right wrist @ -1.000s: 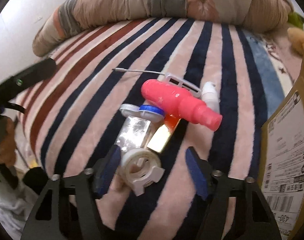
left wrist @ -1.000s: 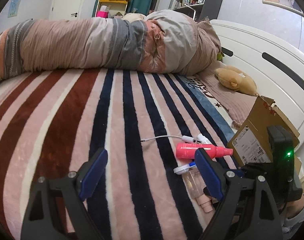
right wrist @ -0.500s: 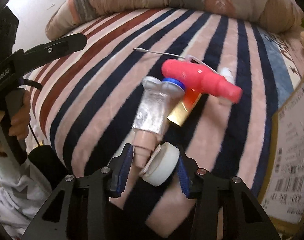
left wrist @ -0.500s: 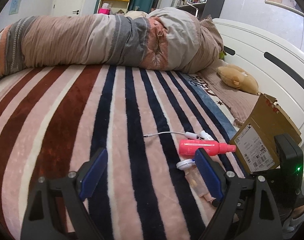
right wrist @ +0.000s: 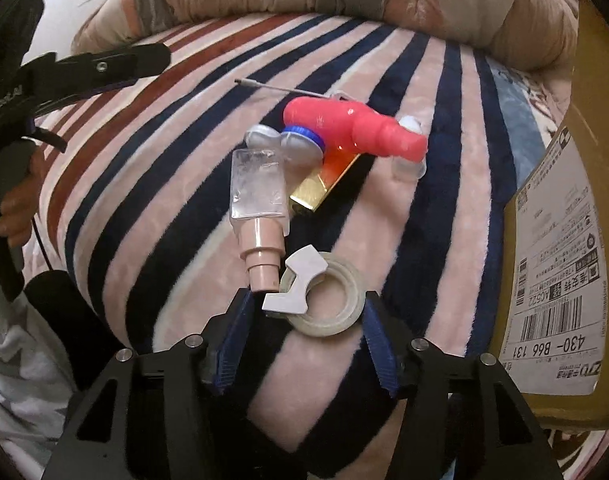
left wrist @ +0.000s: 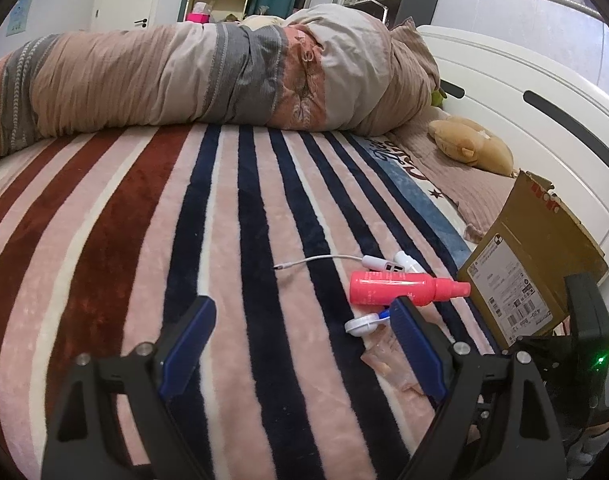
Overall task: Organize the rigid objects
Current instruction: 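Grasp the clear bottle with the left gripper while the right gripper holds the tape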
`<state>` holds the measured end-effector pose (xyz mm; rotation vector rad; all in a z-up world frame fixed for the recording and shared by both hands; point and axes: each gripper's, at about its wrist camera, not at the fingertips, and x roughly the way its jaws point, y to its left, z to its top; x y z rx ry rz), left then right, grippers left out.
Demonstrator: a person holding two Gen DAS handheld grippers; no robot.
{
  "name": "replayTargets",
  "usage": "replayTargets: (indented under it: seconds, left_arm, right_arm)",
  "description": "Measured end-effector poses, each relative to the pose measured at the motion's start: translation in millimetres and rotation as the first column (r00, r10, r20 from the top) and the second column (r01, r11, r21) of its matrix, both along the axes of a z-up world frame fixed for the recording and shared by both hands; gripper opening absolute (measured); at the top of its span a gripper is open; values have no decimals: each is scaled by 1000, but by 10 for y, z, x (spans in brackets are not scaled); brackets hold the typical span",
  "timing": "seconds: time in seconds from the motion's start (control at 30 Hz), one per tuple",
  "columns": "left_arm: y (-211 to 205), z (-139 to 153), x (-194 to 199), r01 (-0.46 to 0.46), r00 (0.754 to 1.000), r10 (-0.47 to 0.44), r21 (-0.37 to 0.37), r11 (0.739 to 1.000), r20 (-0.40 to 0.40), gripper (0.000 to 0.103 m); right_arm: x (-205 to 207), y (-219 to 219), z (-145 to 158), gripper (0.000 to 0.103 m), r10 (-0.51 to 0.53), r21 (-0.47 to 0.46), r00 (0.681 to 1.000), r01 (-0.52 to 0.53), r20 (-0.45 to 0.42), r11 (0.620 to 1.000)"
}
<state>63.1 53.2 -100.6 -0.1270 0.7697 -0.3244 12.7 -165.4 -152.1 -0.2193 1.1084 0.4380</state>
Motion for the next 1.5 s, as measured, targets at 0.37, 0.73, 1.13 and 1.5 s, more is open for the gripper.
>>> replayTargets:
  seconds: [0.37,0.73,1.13,1.5]
  left_arm:
    - [-147,-129,28,58,998,-57,18,998,-41,87]
    - [-471,-390,20,275,953,-279,-51,960,-116,87]
    - [-996,-643,-20,305,946,-287,114,945,-150,68]
    - [-430,-541,-81,259,958,-247,74,963,-144,68]
  right_arm:
    - [13,15,56,38,-47,-1,998,47,44,999]
    - [120,21,-34,39,-24,14,995,23,99,1000]
    - [88,-90,-65,39,-23,40,993,19,114,999]
    - [75,-99,-47,39,-29,71,992,20,123,997]
